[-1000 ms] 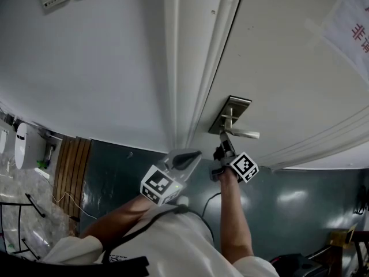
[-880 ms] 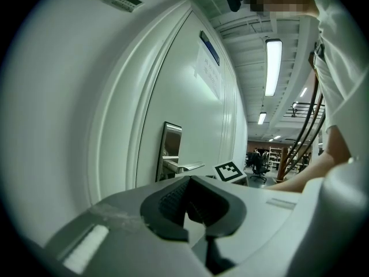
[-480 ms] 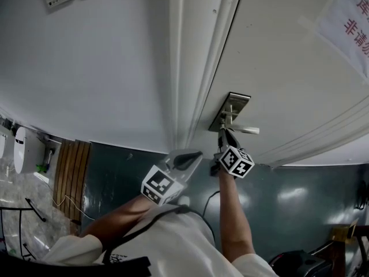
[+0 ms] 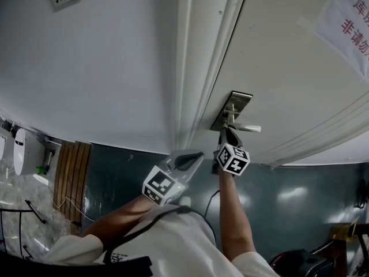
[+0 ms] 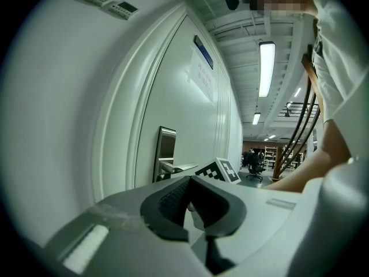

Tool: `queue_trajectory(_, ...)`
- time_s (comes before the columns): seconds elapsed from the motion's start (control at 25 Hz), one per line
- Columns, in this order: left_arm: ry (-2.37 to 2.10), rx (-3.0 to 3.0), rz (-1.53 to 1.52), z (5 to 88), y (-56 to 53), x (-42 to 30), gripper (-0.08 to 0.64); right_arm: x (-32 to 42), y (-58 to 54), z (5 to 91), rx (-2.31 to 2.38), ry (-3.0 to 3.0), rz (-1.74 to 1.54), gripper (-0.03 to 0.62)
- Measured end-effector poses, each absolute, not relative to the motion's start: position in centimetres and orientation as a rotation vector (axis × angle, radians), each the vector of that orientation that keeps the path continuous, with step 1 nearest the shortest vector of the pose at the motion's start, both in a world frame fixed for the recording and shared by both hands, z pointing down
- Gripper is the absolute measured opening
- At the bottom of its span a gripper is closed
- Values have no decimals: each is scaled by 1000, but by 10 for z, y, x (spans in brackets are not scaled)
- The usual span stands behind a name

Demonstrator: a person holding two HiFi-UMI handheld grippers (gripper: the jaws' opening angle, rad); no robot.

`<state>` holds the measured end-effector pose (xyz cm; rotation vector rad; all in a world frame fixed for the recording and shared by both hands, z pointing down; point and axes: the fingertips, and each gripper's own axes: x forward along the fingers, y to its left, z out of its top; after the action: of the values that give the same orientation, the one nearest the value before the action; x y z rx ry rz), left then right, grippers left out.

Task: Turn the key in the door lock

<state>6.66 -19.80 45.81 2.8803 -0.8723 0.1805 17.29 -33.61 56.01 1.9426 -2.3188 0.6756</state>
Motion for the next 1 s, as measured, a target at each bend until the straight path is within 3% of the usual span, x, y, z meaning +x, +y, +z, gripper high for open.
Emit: queue_trajectory(1.0, -871, 2894, 169, 455, -196, 58, 5, 166, -336, 556, 1832, -2092, 269, 49)
